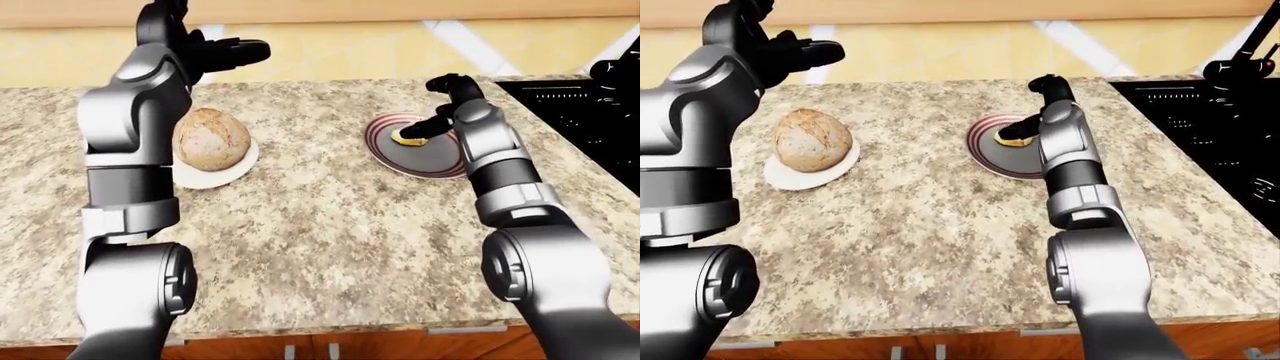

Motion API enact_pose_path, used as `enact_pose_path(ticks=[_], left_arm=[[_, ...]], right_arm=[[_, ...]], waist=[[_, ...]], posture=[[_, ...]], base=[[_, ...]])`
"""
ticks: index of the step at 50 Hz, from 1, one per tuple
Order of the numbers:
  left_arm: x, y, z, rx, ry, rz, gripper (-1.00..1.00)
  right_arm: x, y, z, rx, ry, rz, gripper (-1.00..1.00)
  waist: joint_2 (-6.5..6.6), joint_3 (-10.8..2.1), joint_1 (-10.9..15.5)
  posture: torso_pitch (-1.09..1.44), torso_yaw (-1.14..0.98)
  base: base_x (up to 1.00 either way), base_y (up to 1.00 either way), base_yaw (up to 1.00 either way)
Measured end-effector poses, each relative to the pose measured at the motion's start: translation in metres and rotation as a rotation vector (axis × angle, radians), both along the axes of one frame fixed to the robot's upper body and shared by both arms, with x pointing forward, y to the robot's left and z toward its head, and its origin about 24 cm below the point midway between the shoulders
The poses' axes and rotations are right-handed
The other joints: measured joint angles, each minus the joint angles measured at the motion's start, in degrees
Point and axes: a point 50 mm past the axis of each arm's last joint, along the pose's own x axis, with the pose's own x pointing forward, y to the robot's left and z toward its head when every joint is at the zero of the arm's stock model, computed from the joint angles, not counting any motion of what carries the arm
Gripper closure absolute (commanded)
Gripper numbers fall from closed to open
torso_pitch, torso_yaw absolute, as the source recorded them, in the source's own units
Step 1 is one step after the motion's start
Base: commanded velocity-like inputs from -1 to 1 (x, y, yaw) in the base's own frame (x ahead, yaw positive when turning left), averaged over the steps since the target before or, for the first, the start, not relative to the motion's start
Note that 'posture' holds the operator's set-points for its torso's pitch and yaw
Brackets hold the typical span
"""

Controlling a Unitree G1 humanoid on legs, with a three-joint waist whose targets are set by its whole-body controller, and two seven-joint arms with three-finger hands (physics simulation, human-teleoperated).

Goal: Place all breads on the cutting board.

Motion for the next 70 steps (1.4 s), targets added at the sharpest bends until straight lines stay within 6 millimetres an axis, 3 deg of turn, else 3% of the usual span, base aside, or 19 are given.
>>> enact_pose_path(ticks=[26, 43, 49, 70], left_arm=[[-0.001, -0.005, -0.007, 0.001, 0.004, -0.016, -1.00], [-0.001, -0.007, -0.005, -0.001, 0.003, -0.020, -1.00], [-0.001, -0.008, -0.007, -0.001, 0.005, -0.022, -1.00], [0.000, -0.011, -0.004, 0.000, 0.001, -0.029, -1.00]], right_arm=[[0.002, 0.007, -0.012, -0.003, 0.024, 0.011, -0.50], [0.003, 0.011, -0.009, -0.022, 0.013, 0.017, -0.49], [0.003, 0.010, -0.015, -0.029, 0.019, 0.010, -0.60], [0.003, 0.009, -0.015, -0.023, 0.018, 0.003, -0.52]], waist=[[0.06, -0.13, 0.0], [0.03, -0.22, 0.0], [0.05, -0.20, 0.0], [0.00, -0.17, 0.0]], posture=[[0.00, 0.00], [0.00, 0.00], [0.00, 0.00], [0.00, 0.00]], base=[[0.00, 0.00, 0.00], [0.00, 0.00, 0.00], [0.00, 0.00, 0.00], [0.00, 0.00, 0.00]])
